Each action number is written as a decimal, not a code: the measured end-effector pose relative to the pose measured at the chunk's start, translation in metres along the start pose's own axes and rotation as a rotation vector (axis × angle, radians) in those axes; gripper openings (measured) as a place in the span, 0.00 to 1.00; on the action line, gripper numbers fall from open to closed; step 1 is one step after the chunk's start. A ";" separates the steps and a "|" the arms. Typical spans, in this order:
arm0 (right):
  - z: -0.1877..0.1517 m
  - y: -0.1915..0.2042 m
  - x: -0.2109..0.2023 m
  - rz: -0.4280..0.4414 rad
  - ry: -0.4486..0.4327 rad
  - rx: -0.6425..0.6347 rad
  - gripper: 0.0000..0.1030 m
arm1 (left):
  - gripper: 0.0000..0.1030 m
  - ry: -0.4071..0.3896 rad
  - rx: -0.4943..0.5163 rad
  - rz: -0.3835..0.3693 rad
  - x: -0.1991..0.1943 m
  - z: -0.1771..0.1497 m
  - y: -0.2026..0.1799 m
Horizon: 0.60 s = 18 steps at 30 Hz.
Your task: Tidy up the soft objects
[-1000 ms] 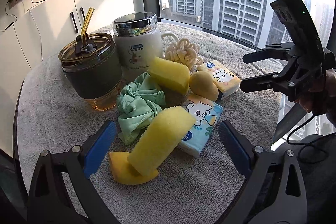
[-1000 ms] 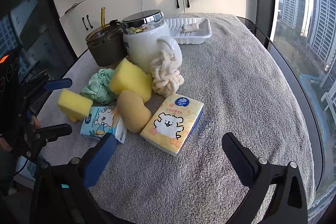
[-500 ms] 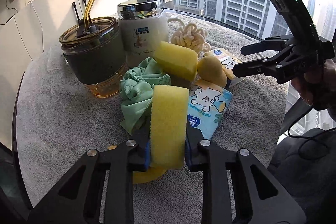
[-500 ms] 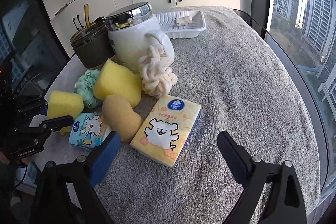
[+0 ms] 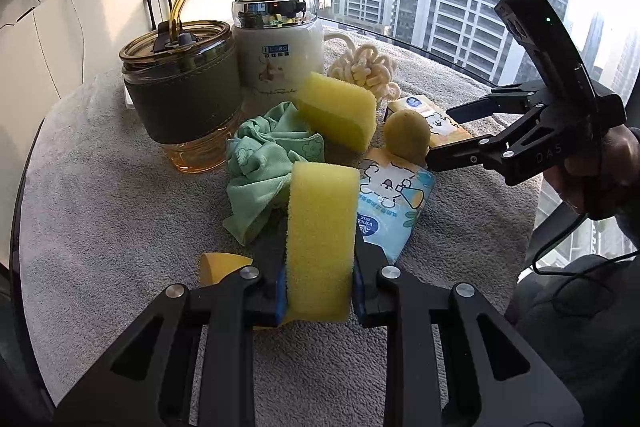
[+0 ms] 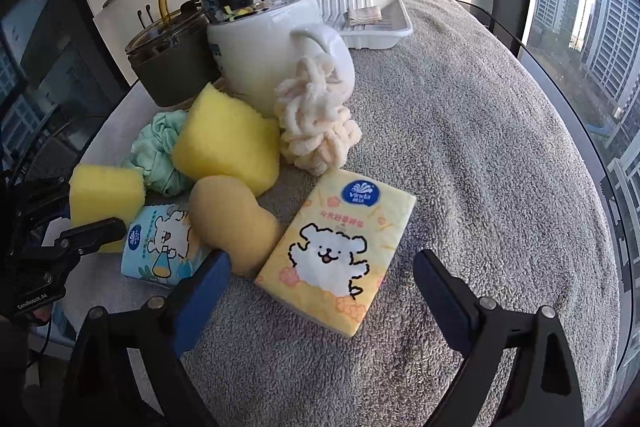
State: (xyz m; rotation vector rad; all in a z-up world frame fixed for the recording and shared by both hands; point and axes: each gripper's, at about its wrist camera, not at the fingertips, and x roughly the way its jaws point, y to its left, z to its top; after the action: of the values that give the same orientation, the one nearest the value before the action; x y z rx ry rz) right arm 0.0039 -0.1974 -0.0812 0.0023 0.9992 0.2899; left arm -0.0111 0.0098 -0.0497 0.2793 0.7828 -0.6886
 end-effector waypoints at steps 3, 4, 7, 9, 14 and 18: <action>-0.006 0.005 0.001 -0.040 0.027 -0.054 0.85 | 0.21 0.001 -0.007 -0.004 0.000 -0.001 0.001; -0.008 0.007 0.003 -0.055 0.040 -0.073 0.81 | 0.21 0.000 -0.009 -0.004 -0.001 -0.001 0.001; -0.005 0.010 0.005 -0.066 0.035 -0.084 0.79 | 0.22 0.001 -0.014 -0.002 -0.001 -0.001 0.000; -0.001 0.012 0.008 -0.073 0.027 -0.085 0.79 | 0.22 0.005 -0.012 0.001 -0.001 -0.001 -0.001; -0.002 0.012 0.010 -0.078 0.010 -0.094 0.71 | 0.22 0.002 -0.023 0.005 -0.001 -0.001 0.000; -0.007 0.006 0.001 -0.062 0.004 -0.063 0.67 | 0.22 -0.004 -0.034 0.005 0.000 -0.001 0.001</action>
State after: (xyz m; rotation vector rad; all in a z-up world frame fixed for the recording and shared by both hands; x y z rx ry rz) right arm -0.0026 -0.1924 -0.0854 -0.0865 0.9914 0.2651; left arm -0.0115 0.0109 -0.0507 0.2486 0.7890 -0.6699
